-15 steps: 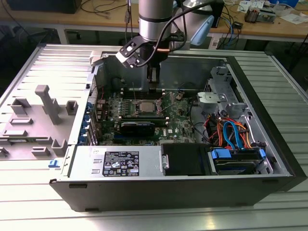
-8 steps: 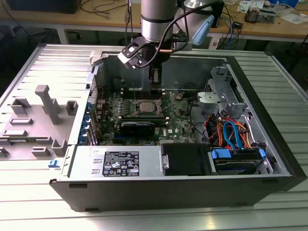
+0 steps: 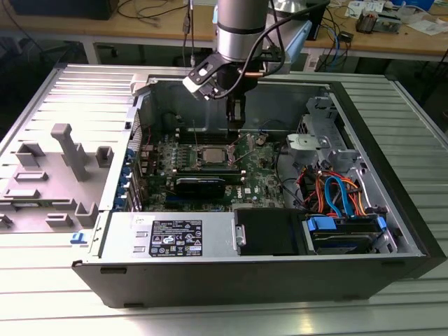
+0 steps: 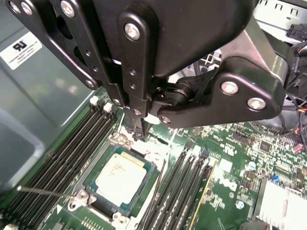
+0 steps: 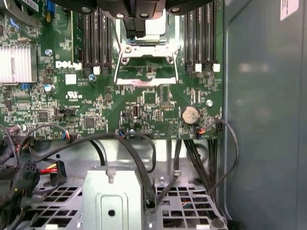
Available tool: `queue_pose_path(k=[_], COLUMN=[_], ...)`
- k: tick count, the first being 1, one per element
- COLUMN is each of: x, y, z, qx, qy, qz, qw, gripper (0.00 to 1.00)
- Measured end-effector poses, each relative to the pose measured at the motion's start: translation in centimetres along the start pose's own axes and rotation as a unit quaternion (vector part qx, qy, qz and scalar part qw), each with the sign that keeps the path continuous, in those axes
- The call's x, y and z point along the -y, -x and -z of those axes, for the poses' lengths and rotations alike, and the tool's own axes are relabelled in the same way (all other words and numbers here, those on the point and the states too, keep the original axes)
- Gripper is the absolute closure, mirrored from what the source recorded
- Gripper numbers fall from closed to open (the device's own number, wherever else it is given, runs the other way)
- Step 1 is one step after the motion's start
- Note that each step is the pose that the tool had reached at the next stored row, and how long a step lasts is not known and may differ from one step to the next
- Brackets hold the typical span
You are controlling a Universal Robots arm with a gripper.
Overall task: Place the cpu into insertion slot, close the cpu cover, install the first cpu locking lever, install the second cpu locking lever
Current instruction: 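Close the cpu cover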
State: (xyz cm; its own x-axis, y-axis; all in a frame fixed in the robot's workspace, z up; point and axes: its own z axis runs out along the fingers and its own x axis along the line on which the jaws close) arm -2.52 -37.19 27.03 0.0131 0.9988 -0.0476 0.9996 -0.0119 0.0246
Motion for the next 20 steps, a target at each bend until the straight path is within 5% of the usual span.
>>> queue_pose_path(k=[9, 20], x=[-1.18, -1.65], y=[-0.01, -0.02], z=[-0.03, -0.04], qx=[0.0000, 0.0000], qy=[0.0000, 0.0000], qz=[0.000, 0.000], qw=[1.0000, 1.0000], gripper=[0.89, 0.89])
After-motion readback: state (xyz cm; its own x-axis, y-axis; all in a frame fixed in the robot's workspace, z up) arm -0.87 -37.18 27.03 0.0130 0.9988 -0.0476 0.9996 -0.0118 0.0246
